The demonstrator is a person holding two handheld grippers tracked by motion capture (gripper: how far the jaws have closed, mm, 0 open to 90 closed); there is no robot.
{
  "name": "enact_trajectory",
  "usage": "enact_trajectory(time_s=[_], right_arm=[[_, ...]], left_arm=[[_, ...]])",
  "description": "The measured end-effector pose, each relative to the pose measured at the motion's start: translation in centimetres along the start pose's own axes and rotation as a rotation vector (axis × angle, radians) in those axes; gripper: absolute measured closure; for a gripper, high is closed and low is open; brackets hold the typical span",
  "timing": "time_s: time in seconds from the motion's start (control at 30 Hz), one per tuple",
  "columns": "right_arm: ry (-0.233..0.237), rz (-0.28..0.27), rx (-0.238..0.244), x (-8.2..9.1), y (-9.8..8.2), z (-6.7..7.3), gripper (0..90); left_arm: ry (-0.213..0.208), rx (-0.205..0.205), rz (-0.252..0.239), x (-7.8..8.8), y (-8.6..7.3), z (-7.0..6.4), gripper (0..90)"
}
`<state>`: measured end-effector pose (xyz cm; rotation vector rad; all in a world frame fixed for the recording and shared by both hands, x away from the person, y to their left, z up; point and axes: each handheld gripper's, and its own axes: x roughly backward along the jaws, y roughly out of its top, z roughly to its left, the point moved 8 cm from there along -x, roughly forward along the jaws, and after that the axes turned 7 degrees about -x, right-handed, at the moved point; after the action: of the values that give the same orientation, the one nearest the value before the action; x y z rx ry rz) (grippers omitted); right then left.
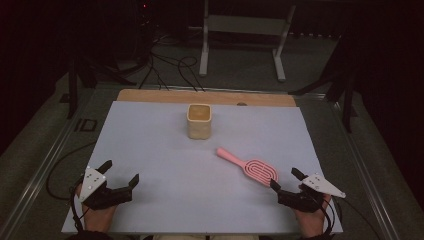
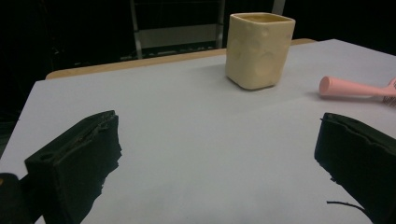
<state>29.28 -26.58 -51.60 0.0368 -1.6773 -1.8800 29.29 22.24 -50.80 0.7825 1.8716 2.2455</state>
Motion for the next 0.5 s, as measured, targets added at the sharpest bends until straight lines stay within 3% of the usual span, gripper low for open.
enact_trajectory(time_s=[0.5], right_arm=[[0.0,0.002,0.007,-0.04,-0.04,0.05,9.2]], left_arm=[[0.001,-0.006,0.002,-0.01,0.0,-0.03,0.8]])
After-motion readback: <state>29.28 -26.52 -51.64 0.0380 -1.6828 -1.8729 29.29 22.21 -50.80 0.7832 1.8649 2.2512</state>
